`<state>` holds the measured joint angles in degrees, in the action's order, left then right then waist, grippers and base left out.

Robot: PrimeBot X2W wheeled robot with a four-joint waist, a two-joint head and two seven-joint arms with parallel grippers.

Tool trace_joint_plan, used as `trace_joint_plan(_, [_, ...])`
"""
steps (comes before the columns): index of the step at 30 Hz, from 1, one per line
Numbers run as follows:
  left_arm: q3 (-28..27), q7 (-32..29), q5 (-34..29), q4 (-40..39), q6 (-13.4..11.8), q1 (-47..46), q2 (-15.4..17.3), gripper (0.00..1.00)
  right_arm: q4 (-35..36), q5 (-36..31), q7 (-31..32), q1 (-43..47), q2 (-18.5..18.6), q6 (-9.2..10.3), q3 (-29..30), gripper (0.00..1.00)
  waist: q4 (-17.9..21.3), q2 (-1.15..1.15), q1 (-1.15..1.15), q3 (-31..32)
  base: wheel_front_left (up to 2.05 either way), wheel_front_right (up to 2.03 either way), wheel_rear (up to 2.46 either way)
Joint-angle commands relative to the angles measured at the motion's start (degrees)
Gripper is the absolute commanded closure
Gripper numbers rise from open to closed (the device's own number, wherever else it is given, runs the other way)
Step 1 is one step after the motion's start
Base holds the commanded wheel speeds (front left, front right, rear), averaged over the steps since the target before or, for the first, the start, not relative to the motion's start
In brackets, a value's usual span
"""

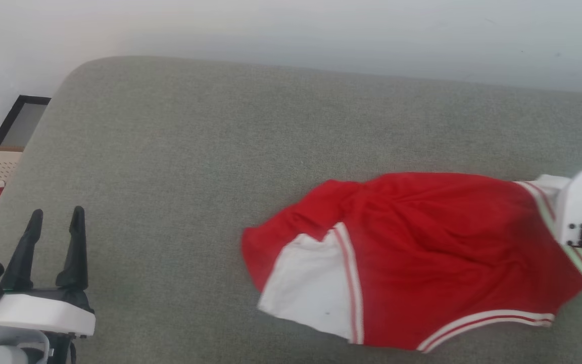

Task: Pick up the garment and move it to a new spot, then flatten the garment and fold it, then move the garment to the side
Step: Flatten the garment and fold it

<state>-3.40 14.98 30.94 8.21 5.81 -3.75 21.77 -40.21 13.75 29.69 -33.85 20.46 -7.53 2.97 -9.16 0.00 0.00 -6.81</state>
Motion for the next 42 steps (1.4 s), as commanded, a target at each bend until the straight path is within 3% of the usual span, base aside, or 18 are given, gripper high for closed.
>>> trace_joint_plan(1, [0.3, 0.2, -0.5, 0.2, 0.2, -0.3, 0.0, 0.00, -2.0, -2.0, -0.8, -1.0, 0.4, 0.07, 1.9, 1.00, -0.1, 0.00, 0.00, 0.1, 0.00, 0.00, 0.00])
trace_joint_plan(5, [1.0, 0.0, -0.4, 0.7, 0.4, -0.7, 0.2, 0.00, -6.8, -4.8, -1.0, -2.0, -0.7, 0.05, 5.7, 1.00, -0.2, 0.00, 0.00, 0.4, 0.00, 0.00, 0.00])
trace_joint_plan(6, [1.1, -0.2, -0.1, 0.8, 0.4, -0.7, 0.2, 0.00, -8.0, -5.5, -1.0, -2.1, -1.0, 0.05, 6.2, 0.83, -0.2, 0.00, 0.00, 0.5, 0.00, 0.00, 0.00])
trace_joint_plan(8, [1.5, -0.6, 0.2, 1.0, 0.5, -0.9, 0.4, 0.00, -10.4, -6.1, -1.0, -2.6, -1.7, 0.05, 7.6, 0.62, -0.1, 0.00, 0.00, 0.7, 0.00, 0.00, 0.00])
trace_joint_plan(9, [1.7, -0.9, 0.3, 1.1, 0.5, -1.0, 0.4, 0.00, -11.4, -6.7, -1.3, -2.9, -1.8, 0.05, 8.2, 0.36, -0.1, 0.00, 0.00, 0.9, 0.00, 0.00, 0.00])
trace_joint_plan(10, [2.1, -1.4, 0.4, 1.1, 0.5, -1.1, 0.5, 0.00, -12.5, -7.2, -1.4, -3.2, -2.1, 0.05, 8.8, 0.00, 0.0, 0.00, 0.00, 1.0, 0.00, 0.00, 0.00])
trace_joint_plan(15, [3.7, -5.2, 2.1, 0.5, 1.0, -1.3, 1.4, 0.00, -14.8, -8.7, -2.5, -5.0, -3.6, 0.04, 9.0, 0.00, 1.2, 0.00, 0.00, 1.9, 0.00, 0.00, 0.00])
trace_joint_plan(22, [5.8, -13.4, 5.5, -2.9, 1.3, -2.1, 3.6, 0.00, -11.6, -7.2, -8.2, -5.9, -5.9, 0.04, 6.2, 0.00, 4.3, 0.00, 0.00, 3.0, 0.00, 0.00, 0.00])
trace_joint_plan(30, [7.8, -25.3, 10.4, -6.7, 1.0, -4.4, 6.5, 0.00, -2.3, -4.1, -17.1, -2.6, -9.0, 0.04, 2.1, 0.00, 9.3, 0.00, 0.00, 3.4, 0.00, 0.00, 0.00])
trace_joint_plan(35, [9.3, -33.4, 12.3, -7.2, -0.4, -6.8, 7.9, 0.00, 5.1, -4.9, -22.9, 0.0, -11.1, 0.04, 0.5, 0.00, 12.5, 0.00, 0.00, 2.9, 0.00, 0.00, 0.00])
trace_joint_plan(42, [12.3, -43.4, 14.1, -5.7, -2.0, -10.7, 8.8, 0.00, 14.4, -7.0, -29.1, 4.3, -14.7, 0.04, 1.5, 0.00, 16.6, 0.00, 0.00, 1.7, 0.00, 0.00, 0.00])
